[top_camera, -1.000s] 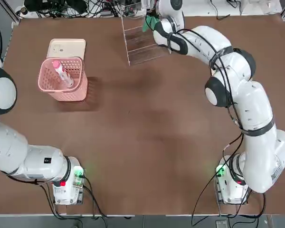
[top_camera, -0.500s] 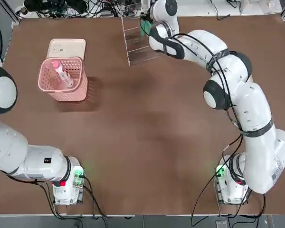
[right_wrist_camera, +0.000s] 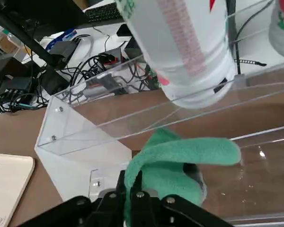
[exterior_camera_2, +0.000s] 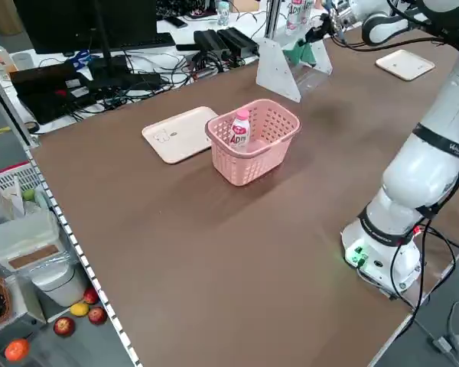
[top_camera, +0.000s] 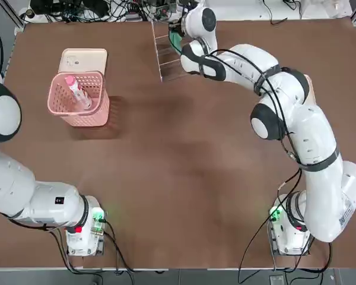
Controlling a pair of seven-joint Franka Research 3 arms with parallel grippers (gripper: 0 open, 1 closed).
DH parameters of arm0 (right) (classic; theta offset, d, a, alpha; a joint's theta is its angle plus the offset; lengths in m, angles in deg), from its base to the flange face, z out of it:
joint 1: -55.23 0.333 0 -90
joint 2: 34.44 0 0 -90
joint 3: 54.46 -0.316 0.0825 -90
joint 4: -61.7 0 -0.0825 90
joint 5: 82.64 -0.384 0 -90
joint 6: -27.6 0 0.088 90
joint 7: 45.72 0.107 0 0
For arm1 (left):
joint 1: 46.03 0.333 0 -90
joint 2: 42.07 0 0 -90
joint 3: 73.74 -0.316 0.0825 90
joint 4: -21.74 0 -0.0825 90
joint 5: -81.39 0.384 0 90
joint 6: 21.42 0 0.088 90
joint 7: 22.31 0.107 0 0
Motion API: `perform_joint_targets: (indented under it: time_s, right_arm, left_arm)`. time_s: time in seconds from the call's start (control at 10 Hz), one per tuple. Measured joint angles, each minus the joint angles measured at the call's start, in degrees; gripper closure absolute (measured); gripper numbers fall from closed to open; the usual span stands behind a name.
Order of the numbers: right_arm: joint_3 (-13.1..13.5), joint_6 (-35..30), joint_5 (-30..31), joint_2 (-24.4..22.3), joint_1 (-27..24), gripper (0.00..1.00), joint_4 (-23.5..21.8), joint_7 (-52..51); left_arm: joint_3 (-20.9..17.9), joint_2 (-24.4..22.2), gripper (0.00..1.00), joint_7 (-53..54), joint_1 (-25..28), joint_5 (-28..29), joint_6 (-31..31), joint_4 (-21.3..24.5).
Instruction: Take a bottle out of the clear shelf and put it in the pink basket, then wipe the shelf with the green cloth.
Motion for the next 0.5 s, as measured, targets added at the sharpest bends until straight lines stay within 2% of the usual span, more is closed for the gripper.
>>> perform_joint_targets:
  time_s: [0.5]
  right_arm:
    - [-0.12,-0.19,0.0,0.51,-0.62,0.95,0.01,0.57]
  left_arm:
    - [0.0,0.01,0.0,0.0,0.04,0.0,0.12,0.0]
